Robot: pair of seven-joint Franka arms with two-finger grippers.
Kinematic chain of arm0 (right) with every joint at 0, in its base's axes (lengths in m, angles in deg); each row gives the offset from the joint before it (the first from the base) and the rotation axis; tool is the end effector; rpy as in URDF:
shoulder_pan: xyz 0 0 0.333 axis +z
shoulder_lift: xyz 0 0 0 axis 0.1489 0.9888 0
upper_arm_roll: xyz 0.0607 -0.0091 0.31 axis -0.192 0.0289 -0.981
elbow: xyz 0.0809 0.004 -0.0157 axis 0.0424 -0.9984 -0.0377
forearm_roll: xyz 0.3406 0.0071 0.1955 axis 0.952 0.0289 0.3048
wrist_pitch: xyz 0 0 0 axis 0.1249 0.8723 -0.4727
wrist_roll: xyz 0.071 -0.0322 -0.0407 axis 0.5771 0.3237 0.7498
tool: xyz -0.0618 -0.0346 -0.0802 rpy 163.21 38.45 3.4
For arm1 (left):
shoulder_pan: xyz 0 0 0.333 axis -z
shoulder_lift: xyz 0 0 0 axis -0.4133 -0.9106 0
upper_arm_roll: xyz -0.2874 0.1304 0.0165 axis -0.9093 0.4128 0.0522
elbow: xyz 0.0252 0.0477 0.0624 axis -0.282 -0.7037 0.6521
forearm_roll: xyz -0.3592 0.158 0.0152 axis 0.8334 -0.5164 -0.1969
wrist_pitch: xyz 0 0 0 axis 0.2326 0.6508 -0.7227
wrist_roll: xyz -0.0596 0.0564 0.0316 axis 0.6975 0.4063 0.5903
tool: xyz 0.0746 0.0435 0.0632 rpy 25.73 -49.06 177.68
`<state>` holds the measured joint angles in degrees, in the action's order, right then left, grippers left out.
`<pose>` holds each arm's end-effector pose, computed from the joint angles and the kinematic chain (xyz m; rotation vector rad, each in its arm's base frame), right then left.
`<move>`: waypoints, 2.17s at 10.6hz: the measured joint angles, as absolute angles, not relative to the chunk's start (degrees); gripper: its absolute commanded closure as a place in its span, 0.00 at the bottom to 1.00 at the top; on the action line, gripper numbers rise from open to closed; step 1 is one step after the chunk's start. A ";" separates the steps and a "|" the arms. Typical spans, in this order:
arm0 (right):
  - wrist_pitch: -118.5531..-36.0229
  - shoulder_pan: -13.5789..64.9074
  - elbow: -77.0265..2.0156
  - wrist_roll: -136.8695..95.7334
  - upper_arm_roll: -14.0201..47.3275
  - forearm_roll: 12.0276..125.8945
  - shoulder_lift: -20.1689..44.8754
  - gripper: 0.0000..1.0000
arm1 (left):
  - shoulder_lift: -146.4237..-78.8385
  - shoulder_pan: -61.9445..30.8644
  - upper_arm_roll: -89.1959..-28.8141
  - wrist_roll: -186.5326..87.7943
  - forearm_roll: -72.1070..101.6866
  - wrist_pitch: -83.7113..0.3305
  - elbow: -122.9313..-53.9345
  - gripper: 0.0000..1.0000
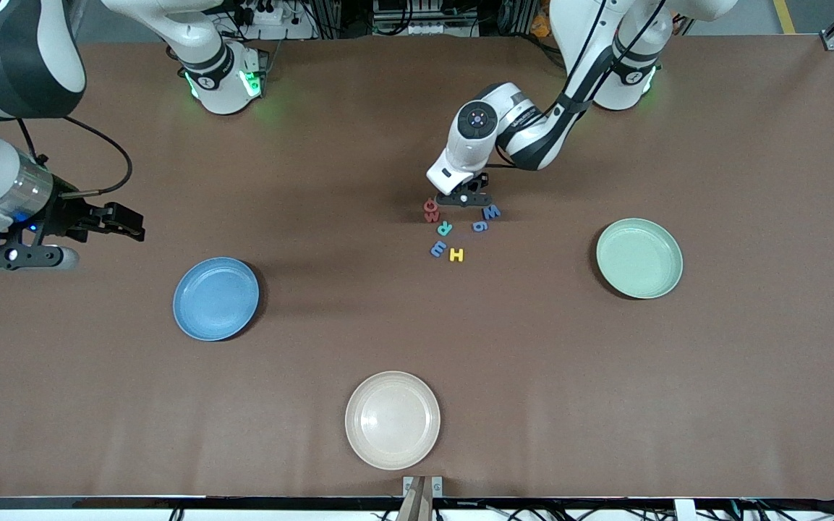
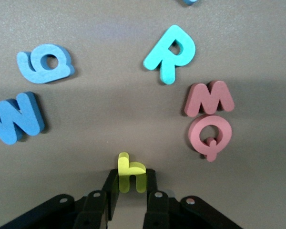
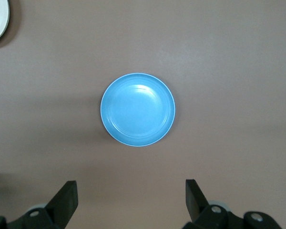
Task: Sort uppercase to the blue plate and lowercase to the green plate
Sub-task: 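Carry the h to the green plate while the right gripper reaches letters, then release the h on the green plate while the right gripper grasps pink Q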
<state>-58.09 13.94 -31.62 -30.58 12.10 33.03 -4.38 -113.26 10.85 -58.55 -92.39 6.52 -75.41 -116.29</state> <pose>0.5910 0.0485 0.5415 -3.1297 0.0174 0.0982 0.3230 -0.4377 0.1729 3.0710 -0.0356 -0.2013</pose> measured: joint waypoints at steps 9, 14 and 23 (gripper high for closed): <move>-62.77 18.05 -35.22 -45.93 2.62 33.10 -2.92 0.00 | -108.38 6.90 -56.83 -87.80 6.50 -68.30 -114.42 1.00; -72.81 23.06 -41.36 -58.09 -3.76 33.13 -1.11 0.01 | -99.54 -10.87 -56.13 -63.62 5.84 -54.07 -114.51 1.00; -89.70 36.70 -42.69 -89.64 -14.45 19.26 14.63 0.04 | -99.62 -29.89 -56.48 -40.45 2.51 -56.42 -117.87 1.00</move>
<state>-89.70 36.70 -42.69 -89.64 -14.45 19.26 14.63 -99.62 -29.89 -56.48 -40.45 2.51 -56.42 -117.87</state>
